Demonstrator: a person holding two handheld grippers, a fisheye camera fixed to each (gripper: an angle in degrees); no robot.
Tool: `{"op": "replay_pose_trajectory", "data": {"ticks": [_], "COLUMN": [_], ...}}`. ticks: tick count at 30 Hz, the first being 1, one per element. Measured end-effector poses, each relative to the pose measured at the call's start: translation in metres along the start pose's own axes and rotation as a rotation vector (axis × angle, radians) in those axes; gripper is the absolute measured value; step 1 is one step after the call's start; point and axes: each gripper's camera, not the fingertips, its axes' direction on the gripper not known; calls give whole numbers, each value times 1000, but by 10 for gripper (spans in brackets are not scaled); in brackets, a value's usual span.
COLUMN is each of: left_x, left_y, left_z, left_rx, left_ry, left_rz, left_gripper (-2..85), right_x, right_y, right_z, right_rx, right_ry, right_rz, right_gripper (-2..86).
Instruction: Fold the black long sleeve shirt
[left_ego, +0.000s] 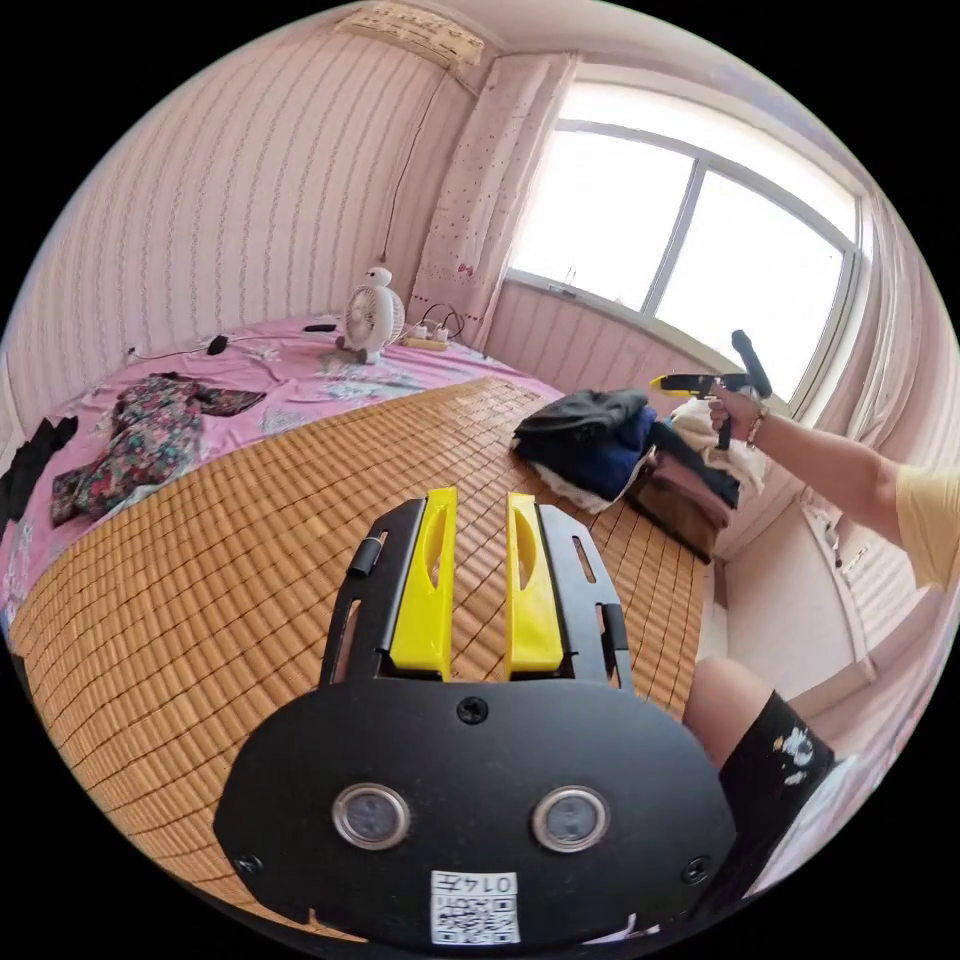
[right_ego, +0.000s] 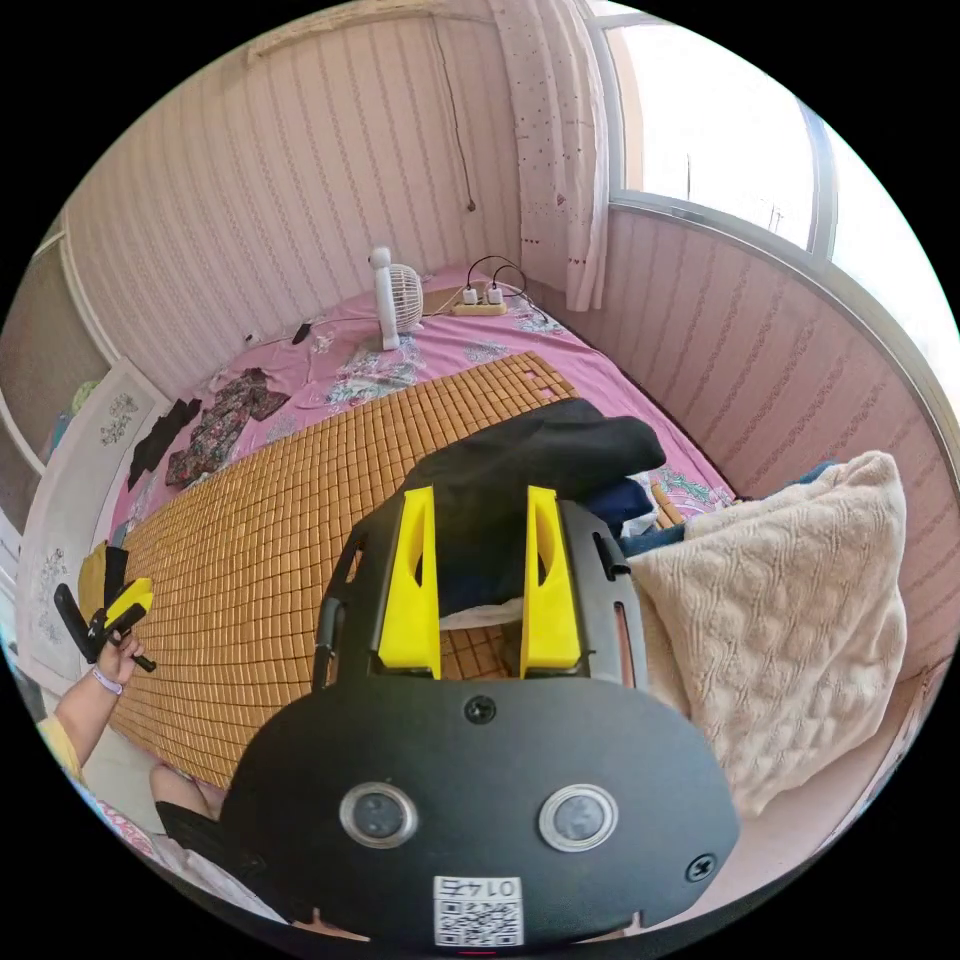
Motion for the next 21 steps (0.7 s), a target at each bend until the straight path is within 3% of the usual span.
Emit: {"op": "replay_pose_trajectory", "data": {"ticks": [5, 10, 15, 21], "left_x": [-39, -47, -62, -101], "left_y": [138, 221, 259, 278], "left_z": [-127, -240, -304, -347], "left_rx": [-149, -106, 20, 118], "left_ry": [-200, -454, -560, -682], "left_rz": [-243, -474, -632, -707], "left_gripper": [65, 71, 76, 81], "right_x": [-41, -110, -261, -479], "right_y": [109, 152, 158, 169], "right_z": [1, 32, 87, 145], "right_rx": [-1, -159, -230, -417], "right_ry": [-164, -168, -545, -853], "right_rz": [-140, -376, -553, -876], "right_gripper": [112, 108, 112, 110]}}
